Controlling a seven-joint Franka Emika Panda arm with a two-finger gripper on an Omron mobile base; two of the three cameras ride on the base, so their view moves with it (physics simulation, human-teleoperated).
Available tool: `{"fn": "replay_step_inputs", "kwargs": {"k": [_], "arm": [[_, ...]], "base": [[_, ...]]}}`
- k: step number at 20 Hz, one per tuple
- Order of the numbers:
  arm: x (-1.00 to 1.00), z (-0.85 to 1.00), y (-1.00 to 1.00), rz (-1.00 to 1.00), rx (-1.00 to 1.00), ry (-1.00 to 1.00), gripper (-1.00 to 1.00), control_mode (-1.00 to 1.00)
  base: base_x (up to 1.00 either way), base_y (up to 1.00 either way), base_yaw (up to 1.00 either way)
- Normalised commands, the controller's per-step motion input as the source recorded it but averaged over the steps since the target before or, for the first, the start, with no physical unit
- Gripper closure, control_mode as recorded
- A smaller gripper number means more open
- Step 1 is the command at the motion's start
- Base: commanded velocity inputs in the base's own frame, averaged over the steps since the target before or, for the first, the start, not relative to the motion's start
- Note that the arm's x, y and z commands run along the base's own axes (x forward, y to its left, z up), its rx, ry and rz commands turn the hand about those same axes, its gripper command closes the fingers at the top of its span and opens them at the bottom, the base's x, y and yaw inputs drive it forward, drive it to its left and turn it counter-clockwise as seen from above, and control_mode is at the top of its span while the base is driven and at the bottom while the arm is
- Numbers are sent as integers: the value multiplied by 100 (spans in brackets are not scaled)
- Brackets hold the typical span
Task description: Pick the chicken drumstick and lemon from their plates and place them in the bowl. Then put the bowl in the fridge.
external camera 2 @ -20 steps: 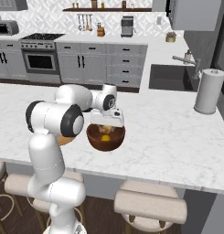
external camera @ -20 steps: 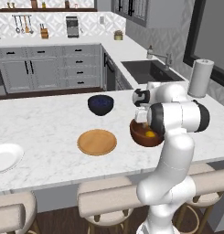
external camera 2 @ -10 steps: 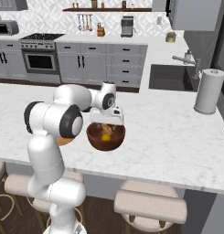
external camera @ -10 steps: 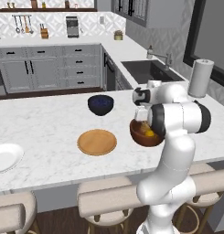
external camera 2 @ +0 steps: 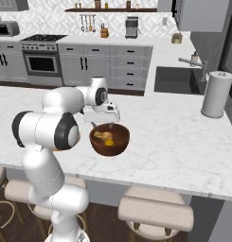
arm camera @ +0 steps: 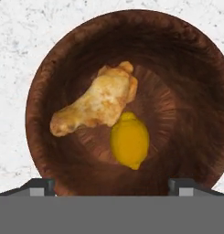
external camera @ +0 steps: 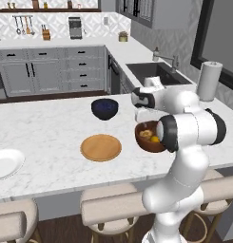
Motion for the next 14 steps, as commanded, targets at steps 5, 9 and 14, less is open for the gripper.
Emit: {"fn": "replay_step_inputs", "kwargs": {"k": [5,9,14], "arm": [[-38,33,-20,-10,-2,-10,-100,-100],[-4,0,-87,-36,15,0,-100,-100],[-3,-13,-78,-34,23,6,-100,-100]], "base": [[0,0,0],[0,0,0],[0,0,0]]}}
